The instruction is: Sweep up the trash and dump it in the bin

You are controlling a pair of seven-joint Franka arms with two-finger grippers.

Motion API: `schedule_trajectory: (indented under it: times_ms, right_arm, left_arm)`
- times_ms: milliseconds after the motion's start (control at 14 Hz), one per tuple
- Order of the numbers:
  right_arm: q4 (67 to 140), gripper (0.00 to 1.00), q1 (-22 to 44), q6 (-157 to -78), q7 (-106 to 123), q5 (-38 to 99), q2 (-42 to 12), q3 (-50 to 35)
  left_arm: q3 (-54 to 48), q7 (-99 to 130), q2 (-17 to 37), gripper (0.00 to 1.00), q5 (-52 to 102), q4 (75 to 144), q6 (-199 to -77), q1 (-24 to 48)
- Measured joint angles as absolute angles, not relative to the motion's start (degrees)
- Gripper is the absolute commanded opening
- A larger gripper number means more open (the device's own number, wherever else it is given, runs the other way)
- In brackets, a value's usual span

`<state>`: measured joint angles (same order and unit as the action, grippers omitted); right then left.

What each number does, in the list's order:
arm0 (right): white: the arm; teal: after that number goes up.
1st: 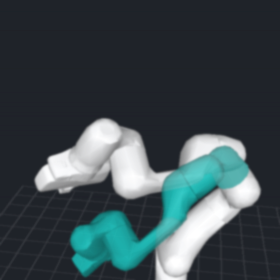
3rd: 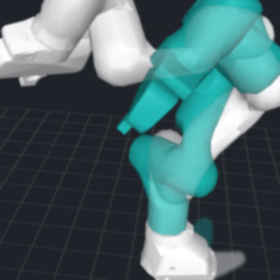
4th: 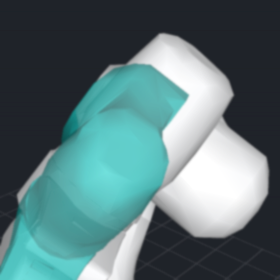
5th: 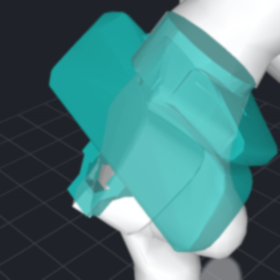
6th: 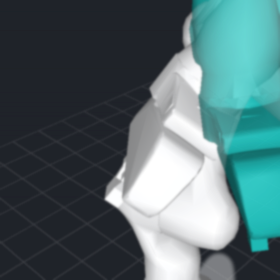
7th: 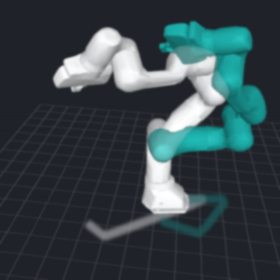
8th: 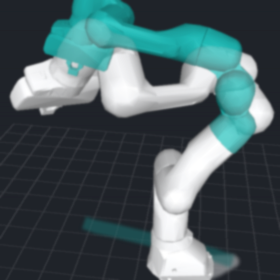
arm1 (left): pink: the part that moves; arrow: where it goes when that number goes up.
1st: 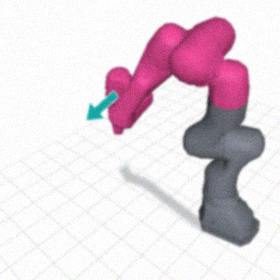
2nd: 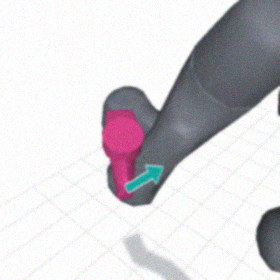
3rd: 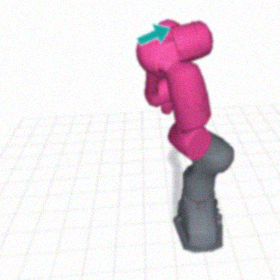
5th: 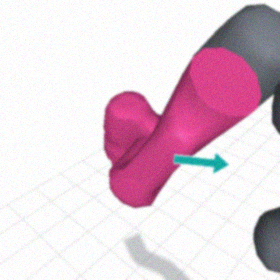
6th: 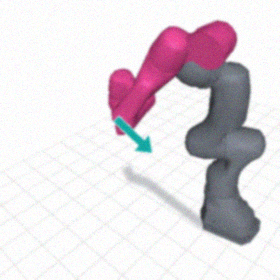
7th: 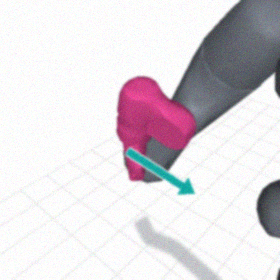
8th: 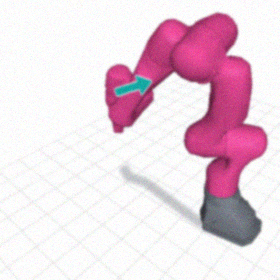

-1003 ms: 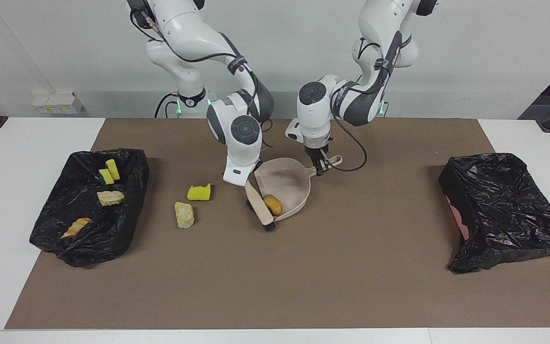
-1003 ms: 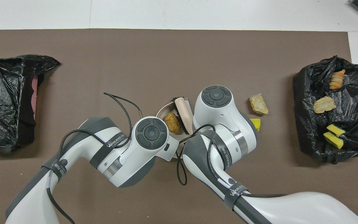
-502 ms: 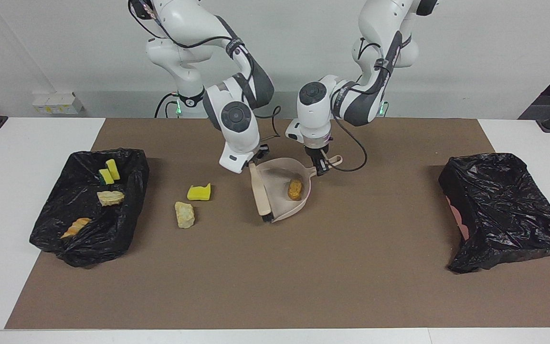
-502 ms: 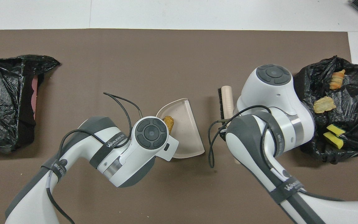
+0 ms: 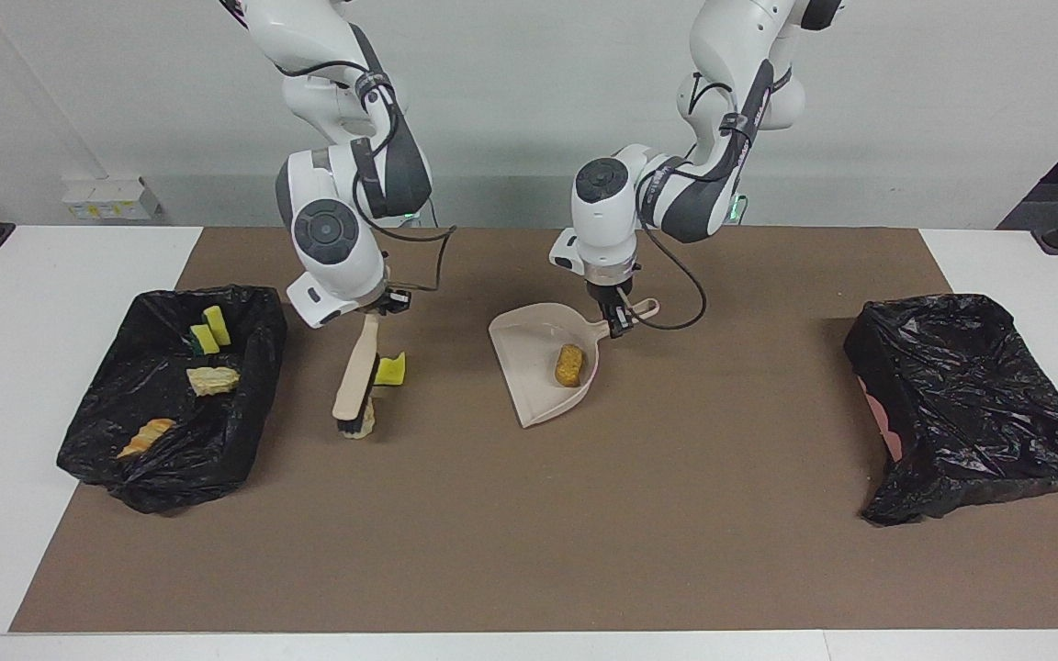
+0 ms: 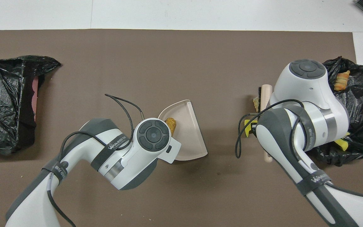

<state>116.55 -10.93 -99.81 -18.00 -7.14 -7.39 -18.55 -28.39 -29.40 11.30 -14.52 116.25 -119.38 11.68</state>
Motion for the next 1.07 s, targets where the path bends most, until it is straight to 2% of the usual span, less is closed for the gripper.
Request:
schedule_trajectory:
  times_ms: [143,287,502,717,1075]
  right_arm:
    - [123.2,0.00,-13.8,-105.4,-13.2,-7.3,-4.4,-18.5]
    - [126.1,0.00,-13.2,-106.9,-12.2,-7.2,-2.9,-18.9]
    - [127.3,0.00,-7.3,-110.9,-13.8,-4.6,-3.1,-19.6]
    - [127.0,0.00,-2.4,-115.9,-14.3,-3.8,-5.6,-19.7]
    - [123.2,0.00,7.5,-116.9,-13.7,2.9,-8.1,-19.9]
  left_arm:
    - [-28.4,-29.4,11.3,0.00,-14.5,116.3,-119.4,11.7]
    - [-28.4,-29.4,11.3,0.00,-14.5,116.3,-119.4,11.7]
    - [-28.4,-29.4,11.3,0.00,-14.5,116.3,-119.4,11.7]
    - [-28.4,-29.4,11.2,0.00,-14.5,116.4,-119.4,11.7]
    - [-28.4,-29.4,11.2,0.00,-14.5,116.5,-119.4,11.7]
